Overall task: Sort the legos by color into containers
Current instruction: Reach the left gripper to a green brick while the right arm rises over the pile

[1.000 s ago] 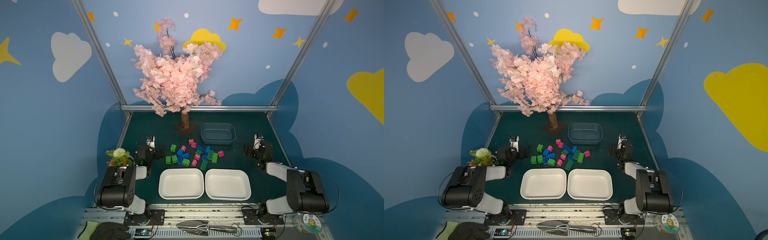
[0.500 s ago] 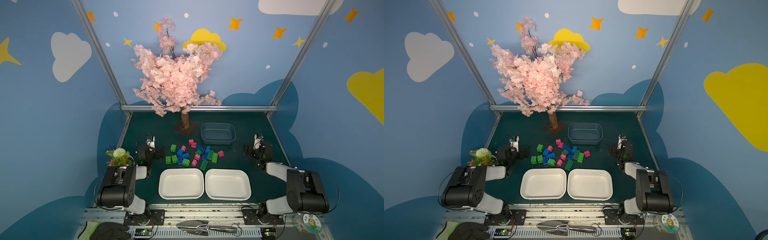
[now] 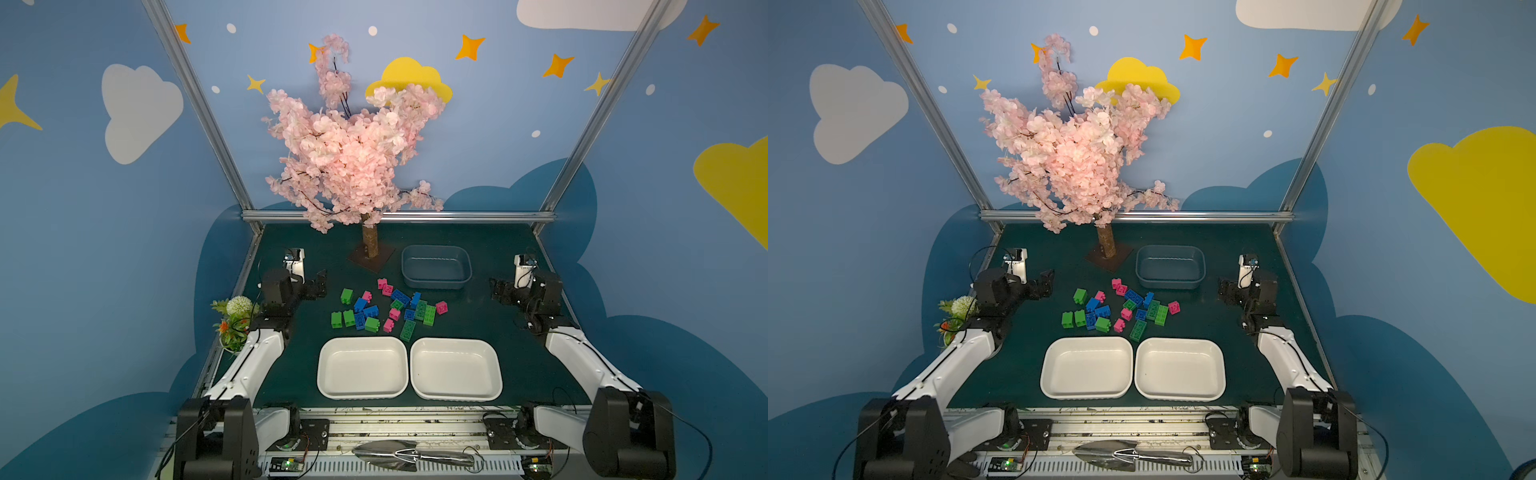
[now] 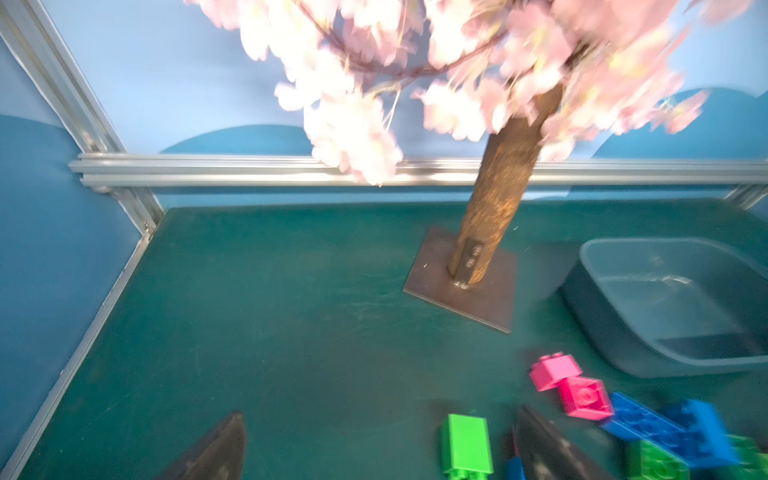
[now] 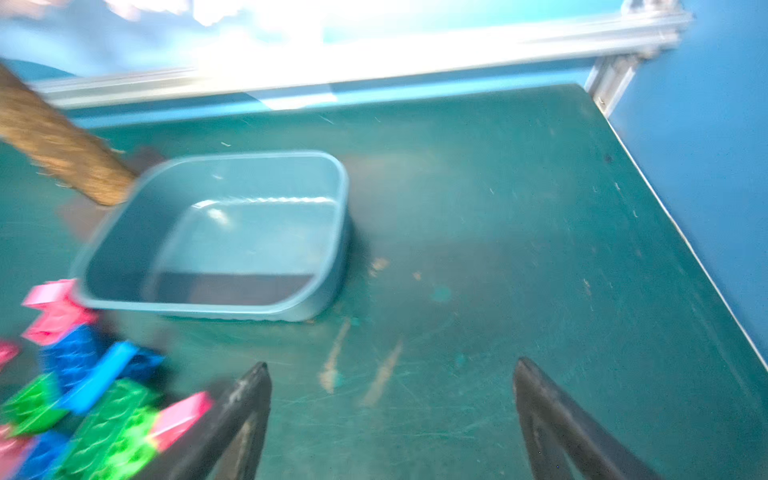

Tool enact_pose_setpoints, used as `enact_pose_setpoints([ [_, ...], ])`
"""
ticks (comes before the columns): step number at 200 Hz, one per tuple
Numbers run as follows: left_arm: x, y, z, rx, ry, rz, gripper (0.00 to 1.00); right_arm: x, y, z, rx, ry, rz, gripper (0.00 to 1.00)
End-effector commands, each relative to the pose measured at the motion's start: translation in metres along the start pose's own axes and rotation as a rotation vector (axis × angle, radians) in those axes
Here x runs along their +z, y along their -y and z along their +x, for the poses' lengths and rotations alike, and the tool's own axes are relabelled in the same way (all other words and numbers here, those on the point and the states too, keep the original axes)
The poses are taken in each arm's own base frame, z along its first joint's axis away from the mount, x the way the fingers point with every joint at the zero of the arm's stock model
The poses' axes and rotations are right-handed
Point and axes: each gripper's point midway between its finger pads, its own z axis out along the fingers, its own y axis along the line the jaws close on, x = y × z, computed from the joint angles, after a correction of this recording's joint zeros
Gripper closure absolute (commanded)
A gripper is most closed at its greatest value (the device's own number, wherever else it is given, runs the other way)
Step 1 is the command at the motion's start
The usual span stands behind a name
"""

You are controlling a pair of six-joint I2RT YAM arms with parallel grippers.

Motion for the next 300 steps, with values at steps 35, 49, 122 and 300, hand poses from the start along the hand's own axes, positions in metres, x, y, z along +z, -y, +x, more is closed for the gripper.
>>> enact_pose_setpoints([
  [35, -0.051, 0.026, 0.06, -0.265, -0.441, 0.031, 0.01, -0.046, -0.072, -0.009, -0.067, -0.092, -0.37, 0.1],
  [49, -0.06, 0.035, 0.069, -0.287, -0.518, 0.035, 0.01, -0.056, -0.086, -0.012, -0.07, -0.08, -0.428, 0.1],
  [122, -0.056, 0.051, 0.121, -0.294, -0.717, 0.002, 0.14, -0.099, -0.16, -0.002, -0.139, -0.262, -0.699, 0.1],
  [300, 0.024, 0.054, 0.189, -0.139, -0.893, -0.129, 0.55, -0.094, -0.181, 0.022, -0.228, -0.369, -0.691, 0.1],
])
